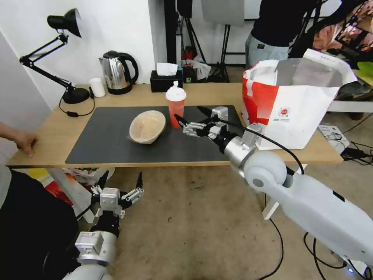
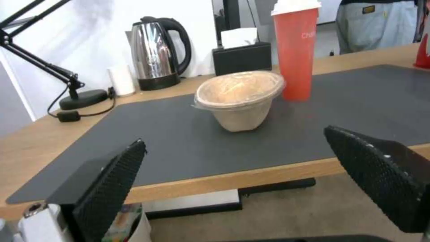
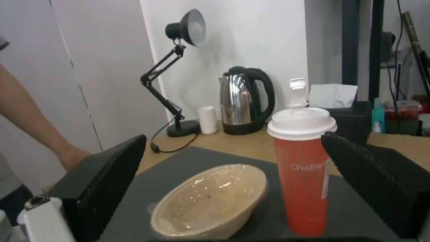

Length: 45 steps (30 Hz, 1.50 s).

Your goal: Pick up the trash from the table and place it into the takeout bag.

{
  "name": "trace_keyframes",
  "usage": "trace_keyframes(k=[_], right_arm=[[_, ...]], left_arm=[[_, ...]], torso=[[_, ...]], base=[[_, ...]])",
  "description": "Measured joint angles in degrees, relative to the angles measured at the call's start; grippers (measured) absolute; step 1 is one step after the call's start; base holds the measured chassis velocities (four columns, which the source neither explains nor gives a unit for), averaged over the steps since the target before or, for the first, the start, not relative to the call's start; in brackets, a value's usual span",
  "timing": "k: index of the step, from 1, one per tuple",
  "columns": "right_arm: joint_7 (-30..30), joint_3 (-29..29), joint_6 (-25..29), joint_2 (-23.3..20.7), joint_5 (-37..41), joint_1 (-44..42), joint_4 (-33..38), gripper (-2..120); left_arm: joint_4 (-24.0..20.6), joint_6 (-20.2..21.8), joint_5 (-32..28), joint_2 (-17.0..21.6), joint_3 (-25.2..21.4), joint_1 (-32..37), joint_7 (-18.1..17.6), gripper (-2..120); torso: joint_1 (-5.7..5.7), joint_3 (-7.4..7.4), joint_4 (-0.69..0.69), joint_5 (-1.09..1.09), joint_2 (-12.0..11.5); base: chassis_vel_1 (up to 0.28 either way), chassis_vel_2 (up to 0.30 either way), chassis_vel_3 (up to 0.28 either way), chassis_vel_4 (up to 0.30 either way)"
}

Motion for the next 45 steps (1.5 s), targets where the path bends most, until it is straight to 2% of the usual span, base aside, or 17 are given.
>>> trace_keyframes(k=[17,29,37,45], right_arm=[[4.76,-1.45,-3.58,2.49,1.86,2.79,-5.78,100],[3.14,-2.85,-3.75,4.69,2.79,6.09,-12.38,100],[2.27,-5.37,-3.75,8.28,3.08,9.56,-19.08,100],[1.81,-7.77,-3.78,10.8,2.99,11.74,-22.68,100]], left_arm=[[0.0,0.0,0.0,0.0,0.0,0.0,0.0,100],[0.0,0.0,0.0,0.0,0.0,0.0,0.0,100],[0.0,0.0,0.0,0.0,0.0,0.0,0.0,100],[0.0,0.0,0.0,0.0,0.0,0.0,0.0,100]], torso=[[0.0,0.0,0.0,0.0,0.0],[0.0,0.0,0.0,0.0,0.0],[0.01,0.0,0.0,-0.01,0.0],[0.01,-0.01,0.0,0.0,0.0]], base=[[0.0,0.0,0.0,0.0],[0.0,0.0,0.0,0.0],[0.0,0.0,0.0,0.0],[0.0,0.0,0.0,0.0]])
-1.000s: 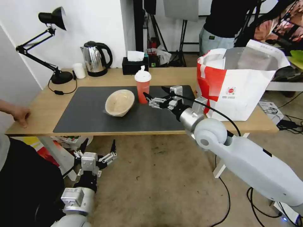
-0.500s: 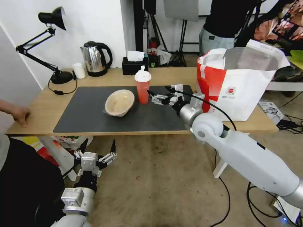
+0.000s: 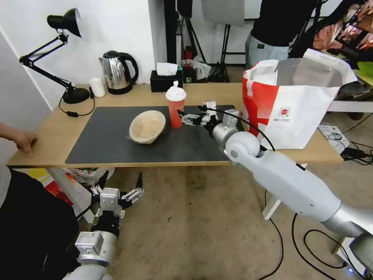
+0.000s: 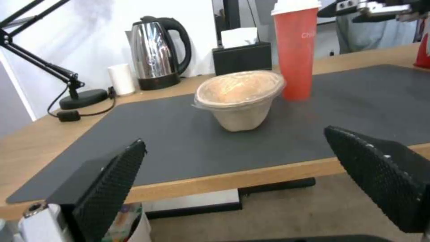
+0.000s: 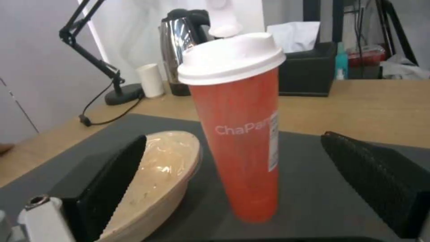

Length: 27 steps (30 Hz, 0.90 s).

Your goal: Pick up the trash from the table and place it into the takeout bag.

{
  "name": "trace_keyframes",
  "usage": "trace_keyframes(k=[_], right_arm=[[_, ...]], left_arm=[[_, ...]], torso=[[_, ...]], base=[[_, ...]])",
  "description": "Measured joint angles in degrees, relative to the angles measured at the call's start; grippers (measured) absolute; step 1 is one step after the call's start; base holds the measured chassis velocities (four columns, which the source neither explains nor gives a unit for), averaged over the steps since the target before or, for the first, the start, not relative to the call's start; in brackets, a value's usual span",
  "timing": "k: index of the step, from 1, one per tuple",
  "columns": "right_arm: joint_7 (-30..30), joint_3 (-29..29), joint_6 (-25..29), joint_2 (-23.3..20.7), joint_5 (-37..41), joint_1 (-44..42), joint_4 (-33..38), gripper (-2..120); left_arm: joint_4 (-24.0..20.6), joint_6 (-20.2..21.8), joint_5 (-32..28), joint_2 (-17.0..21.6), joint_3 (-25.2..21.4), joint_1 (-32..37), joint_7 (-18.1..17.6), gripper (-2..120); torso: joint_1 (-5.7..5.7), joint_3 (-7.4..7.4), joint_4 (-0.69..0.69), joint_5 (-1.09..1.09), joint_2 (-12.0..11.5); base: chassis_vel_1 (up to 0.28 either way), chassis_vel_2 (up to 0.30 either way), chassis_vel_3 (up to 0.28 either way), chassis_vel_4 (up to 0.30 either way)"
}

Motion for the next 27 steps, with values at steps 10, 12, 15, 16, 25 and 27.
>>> trace_keyframes(k=[10,12,15,16,25,27], right_arm=[[-0.24,-1.76,-0.05,2.42,-0.66,2.32,-3.74,100],[-0.72,-2.16,-0.04,3.16,-0.98,3.19,-5.35,100],[-1.16,-2.38,-0.02,3.79,-1.14,3.87,-6.88,100],[-1.38,-2.45,0.02,4.31,-1.25,4.37,-7.98,100],[-2.29,-3.33,0.11,6.45,-1.68,6.23,-12.08,100],[-2.44,-3.53,0.15,6.91,-1.8,6.56,-12.87,100]], left_arm=[[0.0,0.0,0.0,0.0,0.0,-0.01,0.0,100],[0.0,0.0,0.0,0.0,0.0,0.0,0.0,100],[0.0,0.0,0.0,0.0,0.0,0.0,0.0,100],[0.0,0.0,0.0,0.0,0.0,0.0,0.0,100],[0.0,0.0,0.0,0.0,0.0,0.0,0.0,100],[0.0,0.0,0.0,0.0,0.0,0.0,0.0,100]], torso=[[0.0,0.0,-0.01,0.0,0.02],[0.0,0.0,0.0,0.0,0.02],[0.0,0.0,-0.01,0.0,0.01],[0.0,0.0,-0.01,0.0,0.01],[0.0,0.0,0.0,0.0,0.01],[0.0,0.0,-0.01,0.0,0.01]], base=[[0.0,0.0,0.0,0.0],[0.0,0.0,0.0,0.0],[0.0,0.0,0.0,0.0],[0.0,0.0,0.0,0.0],[0.0,0.0,0.0,0.0],[0.0,0.0,0.0,0.0]])
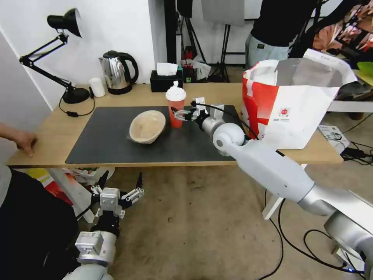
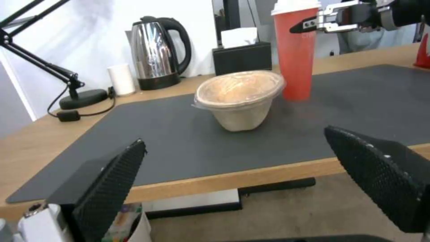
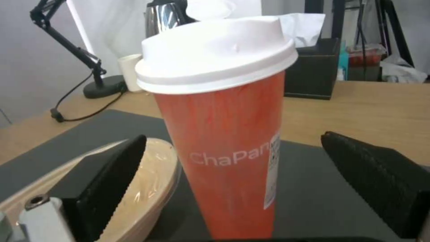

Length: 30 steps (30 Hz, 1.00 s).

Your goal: Pick up the trash from the table and place it into the takeout bag.

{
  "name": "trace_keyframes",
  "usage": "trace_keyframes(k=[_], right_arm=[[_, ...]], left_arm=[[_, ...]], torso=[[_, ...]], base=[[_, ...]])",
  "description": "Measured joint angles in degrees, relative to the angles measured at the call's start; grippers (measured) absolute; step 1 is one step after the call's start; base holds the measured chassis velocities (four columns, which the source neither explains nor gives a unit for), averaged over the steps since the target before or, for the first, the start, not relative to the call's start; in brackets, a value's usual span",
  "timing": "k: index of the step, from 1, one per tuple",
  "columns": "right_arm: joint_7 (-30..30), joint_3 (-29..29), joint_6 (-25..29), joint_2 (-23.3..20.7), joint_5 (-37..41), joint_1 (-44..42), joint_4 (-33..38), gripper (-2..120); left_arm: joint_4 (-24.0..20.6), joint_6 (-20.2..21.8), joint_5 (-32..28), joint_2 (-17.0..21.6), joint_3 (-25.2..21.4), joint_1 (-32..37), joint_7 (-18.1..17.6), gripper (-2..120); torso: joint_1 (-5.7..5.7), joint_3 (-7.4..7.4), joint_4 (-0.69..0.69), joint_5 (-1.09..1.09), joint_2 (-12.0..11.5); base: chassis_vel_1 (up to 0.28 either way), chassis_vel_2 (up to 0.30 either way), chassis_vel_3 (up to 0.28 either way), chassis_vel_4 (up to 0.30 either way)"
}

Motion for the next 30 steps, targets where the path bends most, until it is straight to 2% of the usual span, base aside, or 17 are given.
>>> trace_keyframes(k=[22,24,28,30], right_arm=[[-1.28,-1.22,0.77,4.76,-0.54,2.17,-7.52,98],[-1.44,-1.22,0.95,4.77,-0.45,2.02,-7.54,96],[-1.73,-1.22,1.27,4.72,-0.26,1.49,-7.59,82],[-1.74,-1.22,1.28,4.72,-0.23,1.44,-7.59,80]], left_arm=[[0.0,0.0,0.0,0.0,0.0,0.0,0.0,100],[0.0,0.0,0.0,0.0,0.0,0.0,0.0,100],[0.0,0.0,0.0,0.0,0.0,0.0,0.0,100],[0.0,0.0,0.0,0.0,0.0,0.0,0.0,100]], torso=[[0.0,0.0,0.0,0.0,-0.02],[0.0,0.0,0.0,0.0,-0.01],[0.0,0.0,0.0,0.0,-0.02],[0.0,0.0,0.0,0.01,-0.02]], base=[[0.0,0.0,0.0,0.0],[0.0,0.0,0.0,0.0],[0.0,0.0,0.0,0.0],[0.0,0.0,0.0,0.0]])
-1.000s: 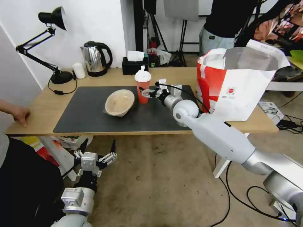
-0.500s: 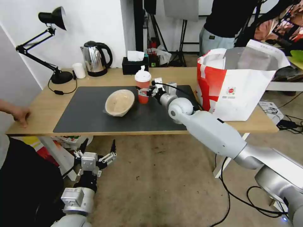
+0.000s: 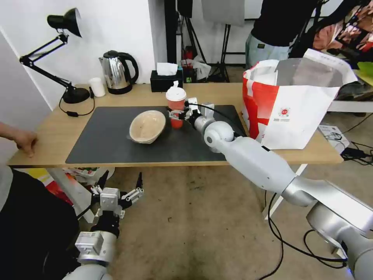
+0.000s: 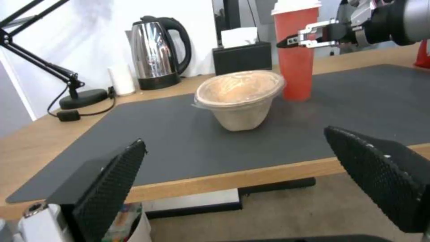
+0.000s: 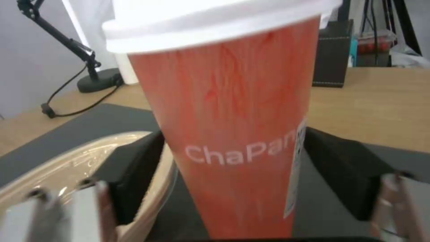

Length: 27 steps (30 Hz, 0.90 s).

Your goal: Pick up the trash from the table and place it into the takeout bag.

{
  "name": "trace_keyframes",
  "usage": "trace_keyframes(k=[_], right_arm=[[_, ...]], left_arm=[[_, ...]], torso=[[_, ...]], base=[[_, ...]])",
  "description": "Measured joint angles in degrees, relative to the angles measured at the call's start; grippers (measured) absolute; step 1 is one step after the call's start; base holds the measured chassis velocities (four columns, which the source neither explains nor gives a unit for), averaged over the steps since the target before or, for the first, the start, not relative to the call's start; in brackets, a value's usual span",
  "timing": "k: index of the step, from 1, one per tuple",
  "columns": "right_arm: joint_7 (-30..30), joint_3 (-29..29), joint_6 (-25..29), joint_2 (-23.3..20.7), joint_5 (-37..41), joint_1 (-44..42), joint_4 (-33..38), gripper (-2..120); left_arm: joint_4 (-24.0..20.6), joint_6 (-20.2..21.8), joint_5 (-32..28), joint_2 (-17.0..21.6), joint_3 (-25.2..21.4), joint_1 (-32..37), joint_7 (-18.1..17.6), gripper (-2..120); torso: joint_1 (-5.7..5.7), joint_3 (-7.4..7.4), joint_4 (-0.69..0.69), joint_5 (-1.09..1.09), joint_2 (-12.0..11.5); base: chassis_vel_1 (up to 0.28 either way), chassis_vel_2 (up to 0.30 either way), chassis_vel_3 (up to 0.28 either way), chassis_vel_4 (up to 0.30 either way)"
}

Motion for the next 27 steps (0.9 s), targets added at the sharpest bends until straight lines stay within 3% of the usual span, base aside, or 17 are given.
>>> trace_keyframes(k=[3,8,27], right_arm=[[-0.01,0.01,0.05,-0.12,0.13,-0.17,0.05,64],[-0.02,0.02,0.1,-0.3,0.33,-0.36,0.2,49],[0.61,0.0,-0.08,-2.37,1.91,1.27,3.53,5]], left_arm=[[0.0,0.0,0.0,0.0,0.0,0.0,0.0,100],[0.0,0.0,0.0,0.0,0.0,0.0,0.0,100],[0.0,0.0,0.0,0.0,0.0,0.0,0.0,100]], torso=[[0.0,0.0,0.0,-0.01,0.0],[0.0,0.0,0.0,0.0,0.0],[0.0,0.0,0.0,0.0,0.0]], base=[[0.0,0.0,0.0,0.0],[0.0,0.0,0.0,0.0],[0.0,0.0,0.0,0.0]])
